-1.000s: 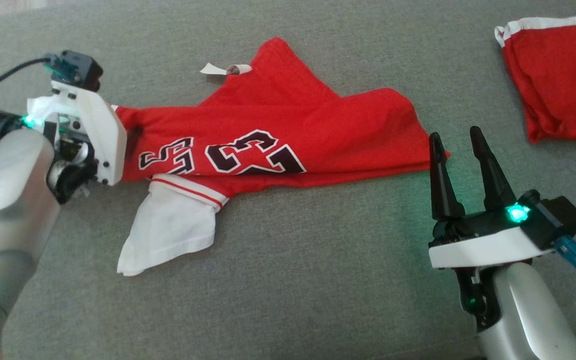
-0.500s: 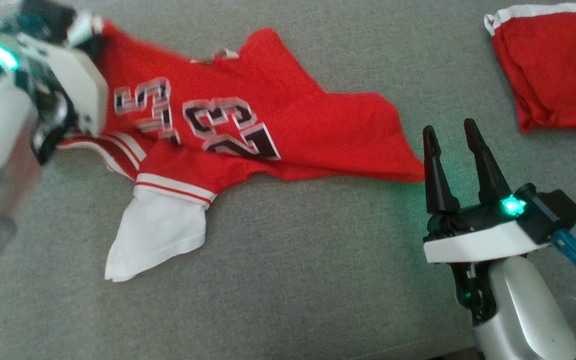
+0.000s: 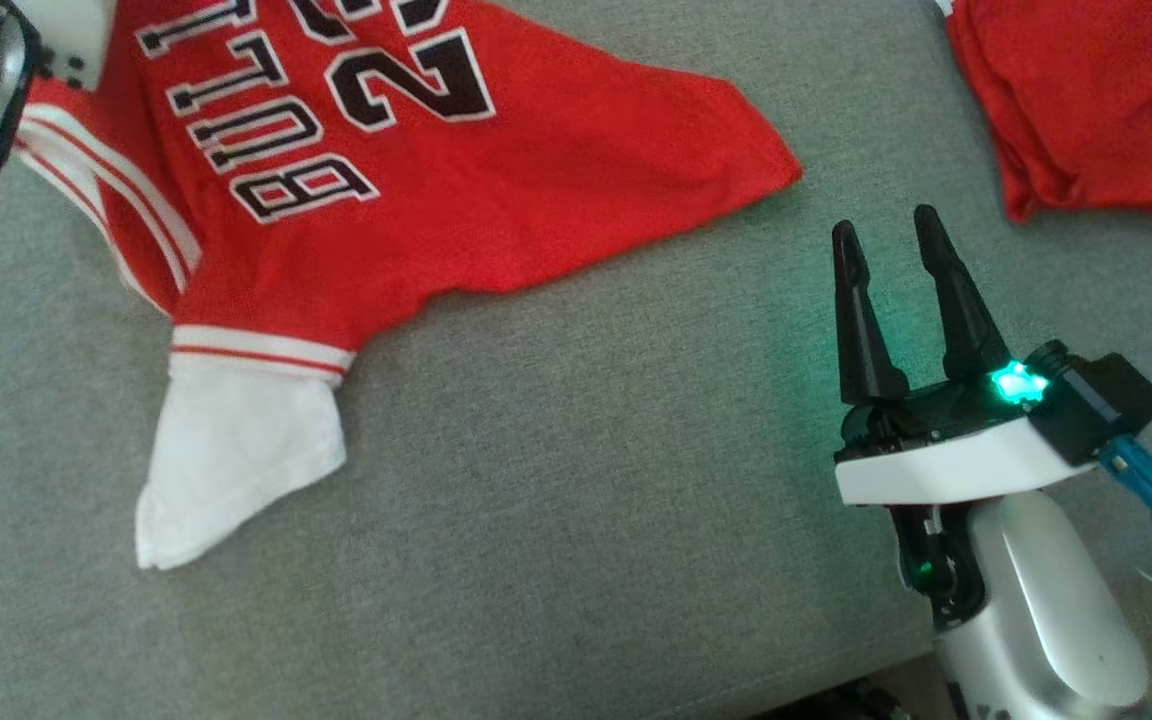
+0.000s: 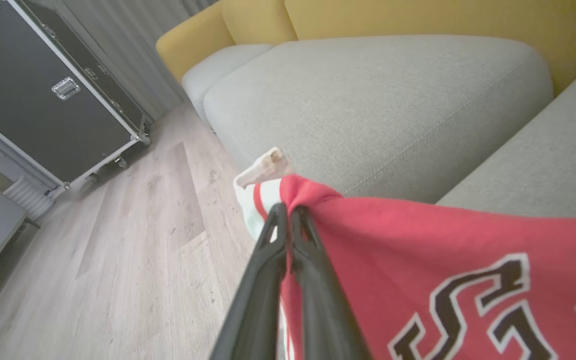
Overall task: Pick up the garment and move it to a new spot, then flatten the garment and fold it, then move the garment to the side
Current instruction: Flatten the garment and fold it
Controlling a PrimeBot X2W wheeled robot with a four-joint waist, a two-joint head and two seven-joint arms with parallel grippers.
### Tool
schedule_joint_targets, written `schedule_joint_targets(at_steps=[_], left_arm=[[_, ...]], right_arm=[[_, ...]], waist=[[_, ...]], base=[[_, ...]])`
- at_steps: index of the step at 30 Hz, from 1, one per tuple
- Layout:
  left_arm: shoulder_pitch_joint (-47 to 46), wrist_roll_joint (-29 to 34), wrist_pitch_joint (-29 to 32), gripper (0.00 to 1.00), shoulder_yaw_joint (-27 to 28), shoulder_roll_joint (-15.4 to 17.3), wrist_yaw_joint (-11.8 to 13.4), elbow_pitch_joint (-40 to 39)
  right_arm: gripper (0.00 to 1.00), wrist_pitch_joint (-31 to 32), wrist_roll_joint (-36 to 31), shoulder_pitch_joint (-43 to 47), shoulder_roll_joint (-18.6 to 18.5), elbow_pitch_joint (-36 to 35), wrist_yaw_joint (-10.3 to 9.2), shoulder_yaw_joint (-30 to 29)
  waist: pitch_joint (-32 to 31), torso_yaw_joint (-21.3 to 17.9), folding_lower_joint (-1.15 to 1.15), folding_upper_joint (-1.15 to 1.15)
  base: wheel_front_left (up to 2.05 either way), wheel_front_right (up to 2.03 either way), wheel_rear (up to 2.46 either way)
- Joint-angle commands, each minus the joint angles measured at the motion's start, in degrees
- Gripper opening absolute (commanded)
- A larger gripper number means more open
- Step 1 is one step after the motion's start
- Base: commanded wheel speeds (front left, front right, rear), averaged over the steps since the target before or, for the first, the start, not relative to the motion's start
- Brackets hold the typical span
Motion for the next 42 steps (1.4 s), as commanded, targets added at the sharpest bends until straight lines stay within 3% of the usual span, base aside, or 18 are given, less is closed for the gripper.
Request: schedule_joint_targets(at_steps=[1, 10, 18, 30, 37, 42], left_arm=[[-3.71, 0.19, -1.23, 1.0, 1.37, 1.18, 0.53, 0.68], [-1.71, -2.3, -8.12, 1.0, 2.61, -3.04, -0.65, 5.58], [4.64, -6.53, -10.99, 1.0, 6.71, -6.45, -1.19, 3.44], [30.49, -4.35, -11.09, 1.0, 17.59, -7.67, 3.12, -20.31], [48.4, -3.09, -11.1, 1.0, 25.95, -10.29, 5.73, -33.11], [59.84, -1.82, -11.1, 1.0, 30.34, -13.35, 6.09, -39.37]], right_arm=[[1.0, -0.62, 0.53, -1.44, -0.15, -2.2, 0.19, 1.16], [1.0, -0.62, -0.94, -1.63, -0.15, -2.08, 0.19, -0.87], [1.0, -0.62, -4.34, -0.9, -0.15, -2.16, 0.19, -4.05], [1.0, -0.62, -7.62, 4.73, -0.15, -1.93, 0.19, -9.91], [1.0, -0.62, -8.23, 8.96, -0.15, -1.89, 0.19, -10.05], [1.0, -0.62, -7.23, 10.85, -0.15, -1.44, 0.19, -9.24]], waist=[[0.28, -0.16, -0.01, 0.0], [-2.83, 2.57, -0.01, 0.0], [-9.12, 7.3, -0.01, 0.0], [-20.66, 15.99, -0.01, 0.0], [-24.22, 18.05, -0.01, 0.0], [-25.25, 18.1, -0.01, 0.0]], base=[[0.0, 0.0, 0.0], [0.0, 0.0, 0.0], [0.0, 0.0, 0.0], [0.0, 0.0, 0.0], [0.0, 0.0, 0.0], [0.0, 0.0, 0.0]])
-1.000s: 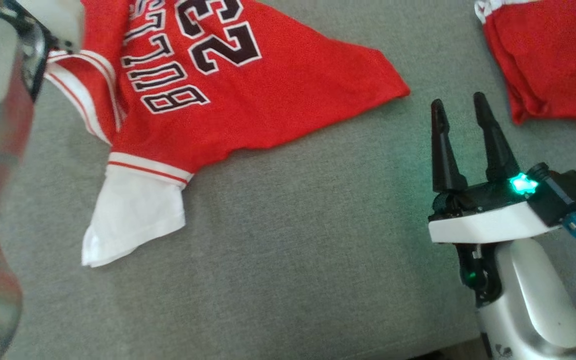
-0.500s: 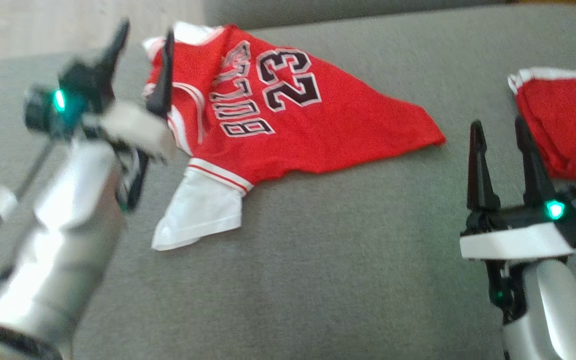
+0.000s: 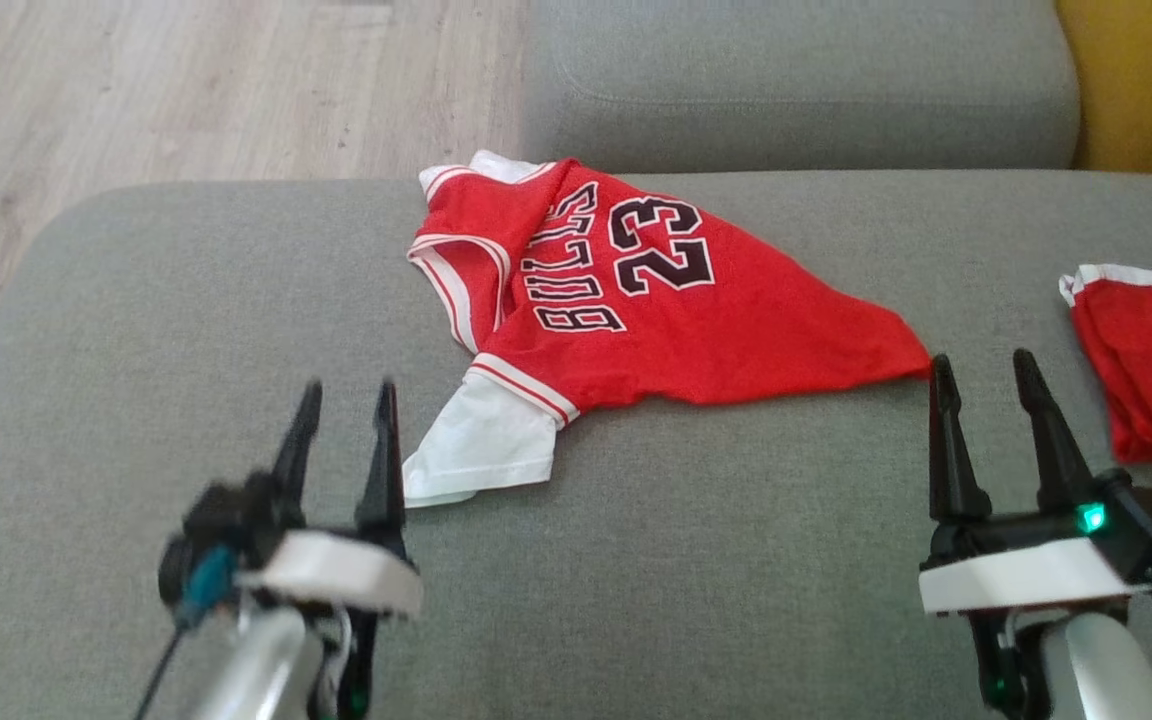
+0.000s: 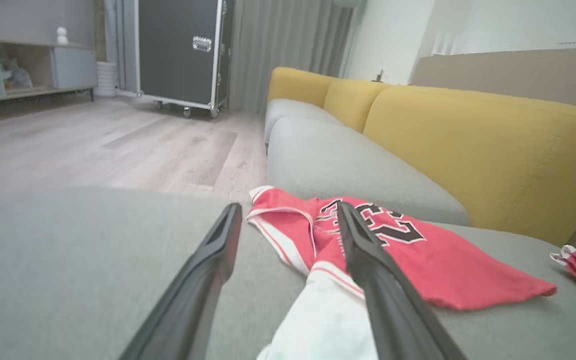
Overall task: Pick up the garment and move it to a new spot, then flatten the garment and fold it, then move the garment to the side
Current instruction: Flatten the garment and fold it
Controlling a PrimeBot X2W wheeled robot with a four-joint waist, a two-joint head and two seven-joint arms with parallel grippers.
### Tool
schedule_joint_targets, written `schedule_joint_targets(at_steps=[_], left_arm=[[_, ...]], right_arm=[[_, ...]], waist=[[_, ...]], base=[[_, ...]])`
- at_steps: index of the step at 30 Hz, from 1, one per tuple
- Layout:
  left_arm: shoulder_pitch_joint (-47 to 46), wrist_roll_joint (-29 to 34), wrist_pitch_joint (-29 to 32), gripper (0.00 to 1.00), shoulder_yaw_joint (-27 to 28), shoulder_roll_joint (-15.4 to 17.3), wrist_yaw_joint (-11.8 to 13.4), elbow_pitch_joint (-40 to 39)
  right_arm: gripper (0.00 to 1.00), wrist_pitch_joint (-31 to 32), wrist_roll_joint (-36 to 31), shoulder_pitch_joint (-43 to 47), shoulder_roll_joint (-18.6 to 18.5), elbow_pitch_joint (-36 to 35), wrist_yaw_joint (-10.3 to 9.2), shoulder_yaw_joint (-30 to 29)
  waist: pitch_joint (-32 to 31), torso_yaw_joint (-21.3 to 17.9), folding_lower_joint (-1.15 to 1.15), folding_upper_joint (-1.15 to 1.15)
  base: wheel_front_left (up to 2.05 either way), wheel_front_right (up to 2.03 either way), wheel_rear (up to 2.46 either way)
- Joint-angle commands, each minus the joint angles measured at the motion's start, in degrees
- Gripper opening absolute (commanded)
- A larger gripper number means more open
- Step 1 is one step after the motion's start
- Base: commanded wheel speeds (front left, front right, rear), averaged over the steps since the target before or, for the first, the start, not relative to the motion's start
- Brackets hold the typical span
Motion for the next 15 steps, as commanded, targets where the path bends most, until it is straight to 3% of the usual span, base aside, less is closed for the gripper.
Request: schedule_joint_targets(at_steps=[1, 7, 15], left_arm=[[-1.43, 0.51, -0.46, 1.0, 3.03, 0.07, 0.17, -2.39], [2.13, 2.61, -0.46, 1.0, 4.89, -2.34, -1.78, -2.02], [-1.6, 2.34, 3.94, 1.0, 3.36, -2.8, -2.88, 7.81]], right_arm=[[1.0, -0.62, 0.51, -1.05, -0.18, -1.47, 0.19, 1.41], [1.0, -0.62, 0.65, -1.22, -0.18, -1.01, 0.19, 2.32], [1.0, -0.62, 0.82, -1.84, -0.18, -0.78, 0.19, 3.14]], waist=[[-0.15, 0.03, 0.02, 0.0], [-0.13, -0.57, 0.02, 0.0], [1.48, -2.12, 0.02, 0.0]], base=[[0.0, 0.0, 0.0], [0.0, 0.0, 0.0], [0.0, 0.0, 0.0]])
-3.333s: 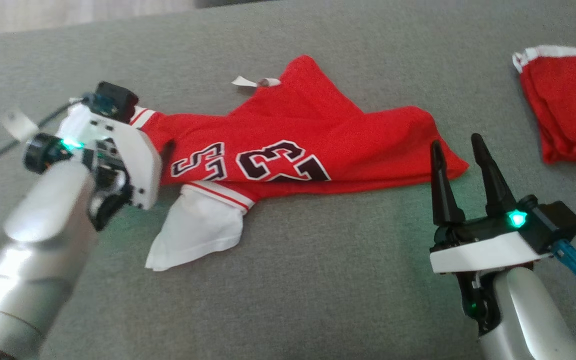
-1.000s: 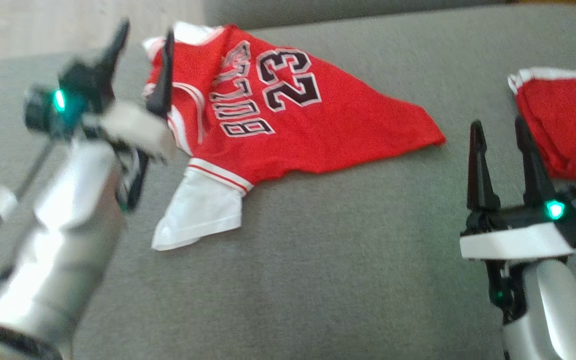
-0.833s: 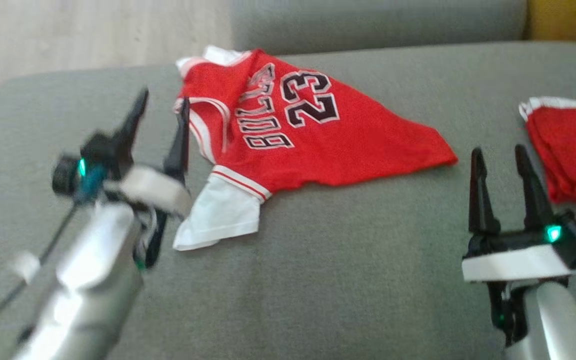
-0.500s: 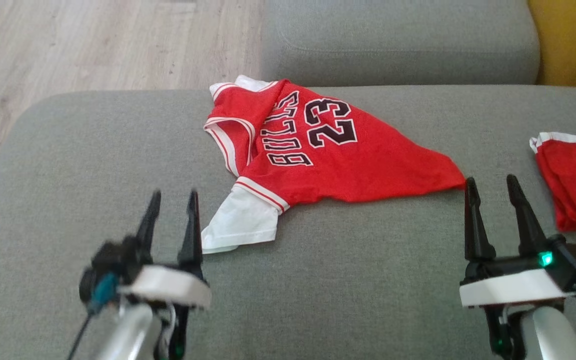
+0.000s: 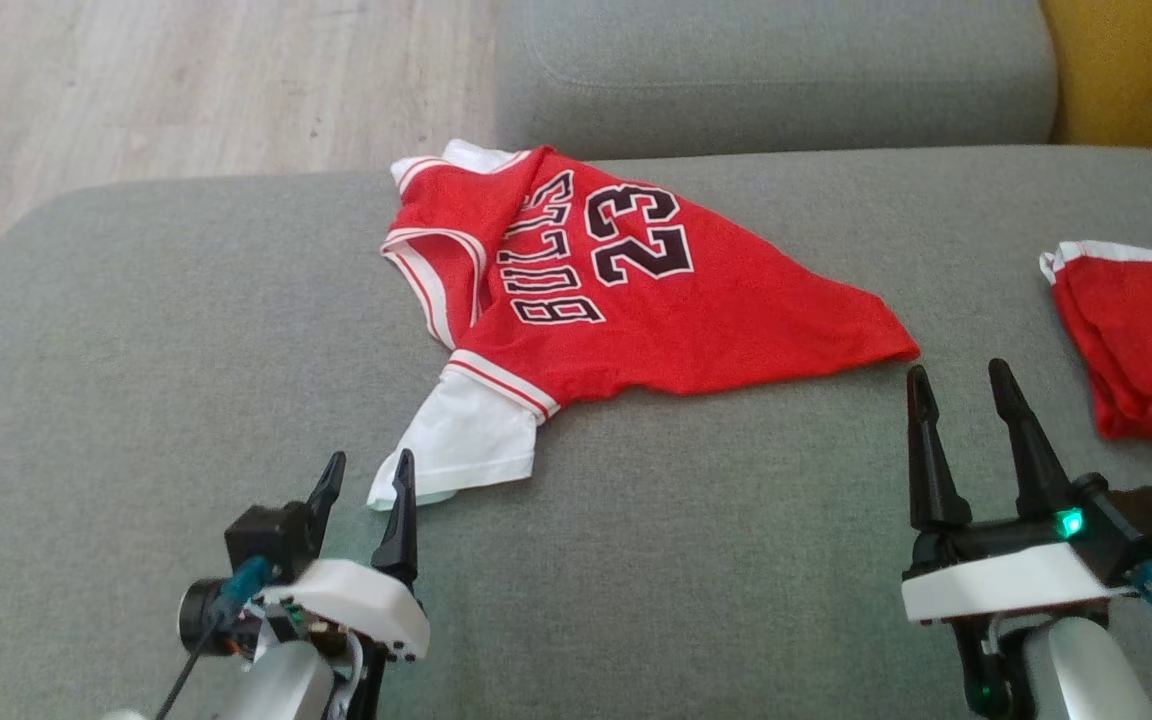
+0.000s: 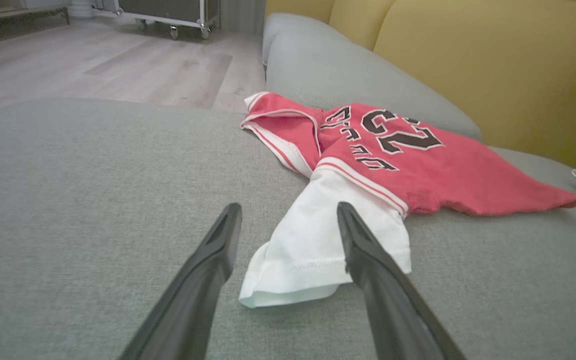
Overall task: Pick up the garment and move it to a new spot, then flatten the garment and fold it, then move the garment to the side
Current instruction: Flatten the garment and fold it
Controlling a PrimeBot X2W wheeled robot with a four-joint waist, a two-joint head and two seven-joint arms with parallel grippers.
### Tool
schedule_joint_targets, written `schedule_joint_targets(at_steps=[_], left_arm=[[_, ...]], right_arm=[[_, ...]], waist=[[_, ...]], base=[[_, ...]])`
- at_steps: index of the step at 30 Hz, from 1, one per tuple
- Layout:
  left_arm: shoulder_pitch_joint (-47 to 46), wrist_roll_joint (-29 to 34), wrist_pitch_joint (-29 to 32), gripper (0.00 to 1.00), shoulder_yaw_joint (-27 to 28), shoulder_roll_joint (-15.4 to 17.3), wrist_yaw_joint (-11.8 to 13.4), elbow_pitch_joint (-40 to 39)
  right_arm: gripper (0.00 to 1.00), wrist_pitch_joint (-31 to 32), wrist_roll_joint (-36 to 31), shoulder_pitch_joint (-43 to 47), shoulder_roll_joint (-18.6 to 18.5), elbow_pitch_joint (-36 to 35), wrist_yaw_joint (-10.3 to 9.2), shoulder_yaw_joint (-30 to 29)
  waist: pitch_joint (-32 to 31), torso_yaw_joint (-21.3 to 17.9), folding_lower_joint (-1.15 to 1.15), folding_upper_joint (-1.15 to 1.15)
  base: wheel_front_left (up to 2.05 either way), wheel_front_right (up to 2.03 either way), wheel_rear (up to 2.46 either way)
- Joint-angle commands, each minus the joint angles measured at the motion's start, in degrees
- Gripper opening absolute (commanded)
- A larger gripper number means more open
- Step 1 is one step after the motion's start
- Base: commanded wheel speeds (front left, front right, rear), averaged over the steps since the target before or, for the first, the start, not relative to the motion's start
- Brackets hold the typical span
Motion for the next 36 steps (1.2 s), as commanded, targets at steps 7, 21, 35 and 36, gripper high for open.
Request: schedule_joint_targets(at_steps=[7, 21, 35, 36], left_arm=[[-6.7, -1.14, 5.85, 1.0, 1.59, 0.0, 0.85, 6.69], [-10.39, -2.18, 8.91, 1.0, 1.49, -0.27, 2.08, 14.87], [-12.22, -3.15, 0.6, 0.0, 2.75, 0.09, 0.17, 12.6], [-12.3, -2.93, -0.44, 0.0, 3.0, 0.3, 0.38, 11.85]], right_arm=[[1.0, -0.62, 0.3, -2.99, -0.18, -1.63, 0.19, 1.89], [1.0, -0.62, 0.2, -3.77, -0.18, -2.25, 0.19, 0.98], [1.0, -0.62, -2.23, -5.16, -0.18, 4.24, 0.19, -1.75], [1.0, -0.62, -2.61, -5.7, -0.18, 5.35, 0.19, -2.36]], waist=[[2.62, -2.24, 0.0, 0.0], [4.85, -3.55, 0.0, 0.0], [4.11, -2.01, 0.0, 0.0], [3.98, -1.68, 0.0, 0.0]], base=[[0.0, 0.0, 0.0], [0.0, 0.0, 0.0], [0.0, 0.0, 0.0], [0.0, 0.0, 0.0]])
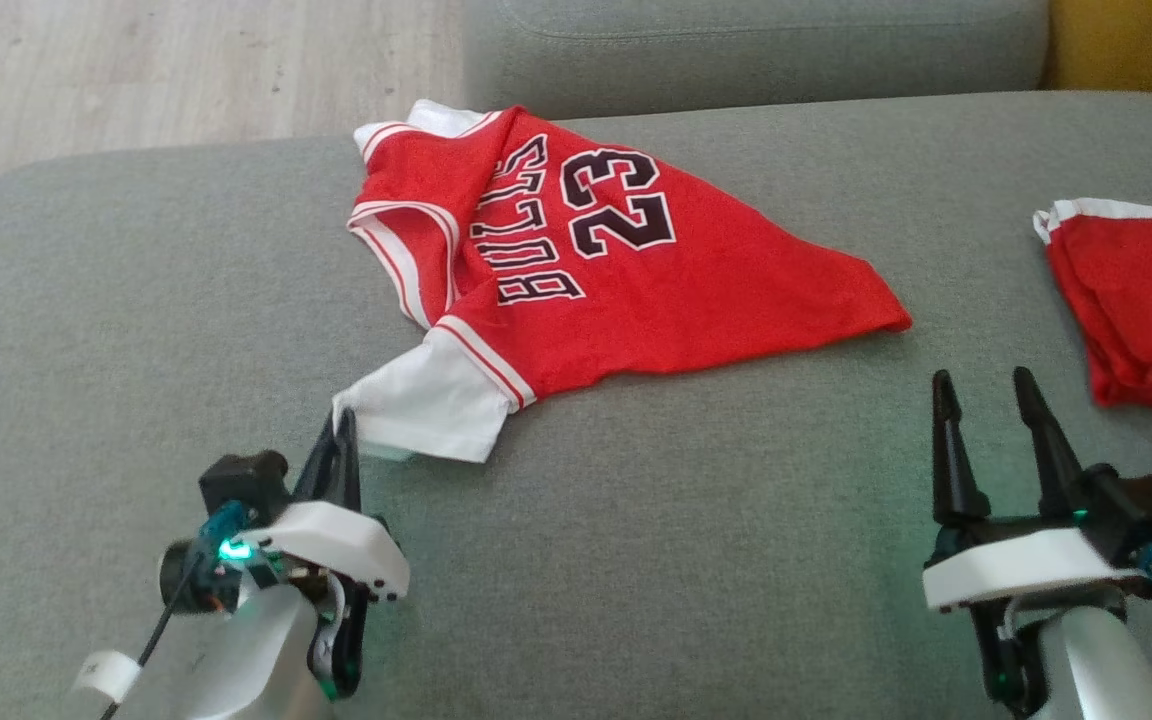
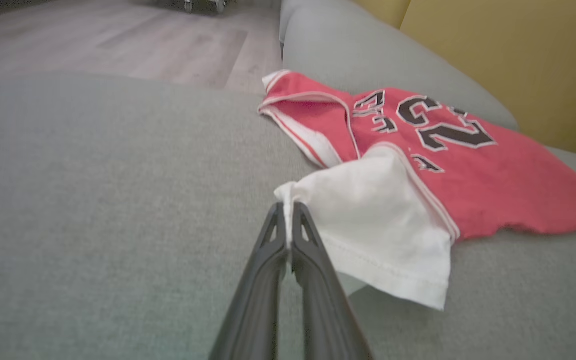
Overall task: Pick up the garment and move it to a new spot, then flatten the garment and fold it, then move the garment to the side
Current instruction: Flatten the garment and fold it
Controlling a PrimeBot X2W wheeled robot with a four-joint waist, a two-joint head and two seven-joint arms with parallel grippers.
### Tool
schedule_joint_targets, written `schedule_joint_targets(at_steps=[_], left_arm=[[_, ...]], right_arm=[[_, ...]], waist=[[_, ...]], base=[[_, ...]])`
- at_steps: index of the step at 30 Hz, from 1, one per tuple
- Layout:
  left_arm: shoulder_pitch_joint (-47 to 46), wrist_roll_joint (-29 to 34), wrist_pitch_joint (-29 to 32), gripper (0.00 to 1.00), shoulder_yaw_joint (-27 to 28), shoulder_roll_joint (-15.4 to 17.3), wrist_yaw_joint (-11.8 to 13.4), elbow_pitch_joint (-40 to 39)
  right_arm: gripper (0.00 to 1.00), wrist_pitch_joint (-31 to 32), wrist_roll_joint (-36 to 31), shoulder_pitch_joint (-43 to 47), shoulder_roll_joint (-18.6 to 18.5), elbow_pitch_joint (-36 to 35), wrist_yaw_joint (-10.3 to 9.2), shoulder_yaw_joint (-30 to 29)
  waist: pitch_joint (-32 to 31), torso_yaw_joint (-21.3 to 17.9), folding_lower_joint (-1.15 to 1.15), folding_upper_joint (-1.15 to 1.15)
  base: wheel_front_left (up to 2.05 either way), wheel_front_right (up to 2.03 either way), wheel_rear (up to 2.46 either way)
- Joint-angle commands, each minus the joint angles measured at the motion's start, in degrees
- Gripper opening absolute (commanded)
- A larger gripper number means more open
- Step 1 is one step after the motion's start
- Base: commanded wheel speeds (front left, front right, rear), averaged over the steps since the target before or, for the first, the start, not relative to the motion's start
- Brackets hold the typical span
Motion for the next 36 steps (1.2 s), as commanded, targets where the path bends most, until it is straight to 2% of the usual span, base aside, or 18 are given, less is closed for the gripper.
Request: schedule_joint_targets(at_steps=[1, 7, 13, 20, 23, 31, 36], left_arm=[[-2.81, 1.0, -1.63, 0.0, 2.22, 1.83, 0.47, -2.51], [-2.08, 3.99, -3.63, 0.0, 3.45, 3.3, 2.28, -9.08], [-0.62, 4.81, -3.76, 0.0, 3.77, 3.12, 2.19, -12.68], [0.67, 5.8, -3.78, 0.0, 3.42, 1.96, 1.59, -15.89], [0.71, 6.22, -3.79, 0.0, 3.12, 1.39, 1.25, -16.56], [0.31, 7.07, -3.79, 0.0, 2.73, 0.31, 0.59, -17.34], [0.12, 7.39, -3.79, 0.0, 3.15, 0.3, 0.27, -17.41]], right_arm=[[1.0, -0.62, -0.5, -3.41, -0.2, -0.72, 0.19, 0.54], [1.0, 0.15, -1.8, -7.08, -0.2, 6.88, 0.19, -1.96], [1.0, 3.63, -3.26, -12.34, -0.2, 14.48, 0.19, -4.69], [1.0, 8.84, -4.0, -21.25, -0.2, 27.51, 0.19, -7.29], [1.0, 10.15, -6.96, -23.91, -0.2, 32.86, 0.19, -9.52], [1.0, 8.08, -9.51, -29.28, -0.2, 43.85, 0.19, -12.99], [1.0, 5.91, -7.75, -32.68, -0.2, 49.59, 0.19, -14.27]], waist=[[-0.26, 0.63, 0.0, 0.0], [-0.46, 2.34, 0.0, 0.0], [-0.09, 3.44, 0.0, 0.0], [1.03, 5.2, 0.0, 0.0], [1.45, 6.08, 0.0, 0.0], [2.22, 7.46, 0.0, 0.0], [2.63, 7.62, 0.0, 0.0]], base=[[0.0, 0.0, 0.0], [0.0, 0.0, 0.0], [0.0, 0.0, 0.0], [0.0, 0.0, 0.0], [0.0, 0.0, 0.0], [0.0, 0.0, 0.0], [0.0, 0.0, 0.0]])
